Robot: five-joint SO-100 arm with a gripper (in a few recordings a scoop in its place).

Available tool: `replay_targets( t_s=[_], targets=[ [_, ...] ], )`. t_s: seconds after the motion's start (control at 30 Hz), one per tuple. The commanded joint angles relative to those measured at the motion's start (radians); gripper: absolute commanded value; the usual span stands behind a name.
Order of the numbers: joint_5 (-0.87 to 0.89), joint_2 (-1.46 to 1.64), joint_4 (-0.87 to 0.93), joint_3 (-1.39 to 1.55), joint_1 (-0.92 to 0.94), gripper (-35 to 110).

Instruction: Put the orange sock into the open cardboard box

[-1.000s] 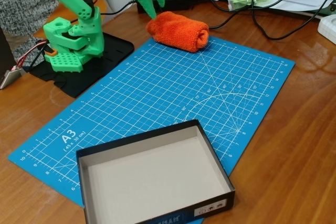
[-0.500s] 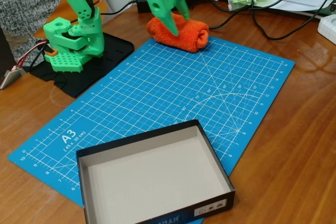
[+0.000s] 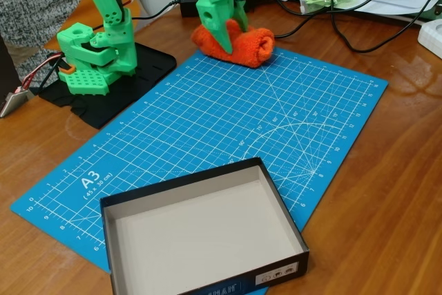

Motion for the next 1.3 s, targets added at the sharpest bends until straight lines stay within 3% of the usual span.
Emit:
replay_targets(
  t_s=[0.0, 0.27, 0.43, 0.73, 0.87, 1.03, 1.27],
  targets=[
    [0.021, -0.017, -0.011, -0.014, -0.071, 30],
    [-0.011, -0.091, -0.092, 0.034, -0.081, 27],
    [-0.046, -0.097, -0.118, 0.051, -0.055, 0],
    [0.067, -0.032, -0.086, 0.041, -0.063, 0],
    [0.153, 0.060, -0.025, -0.018, -0.052, 0],
    [0.314, 0.146, 0.193, -0.267, -0.002, 0],
    [0.273, 0.282, 0.422, -0.485, 0.120, 0]
  ],
)
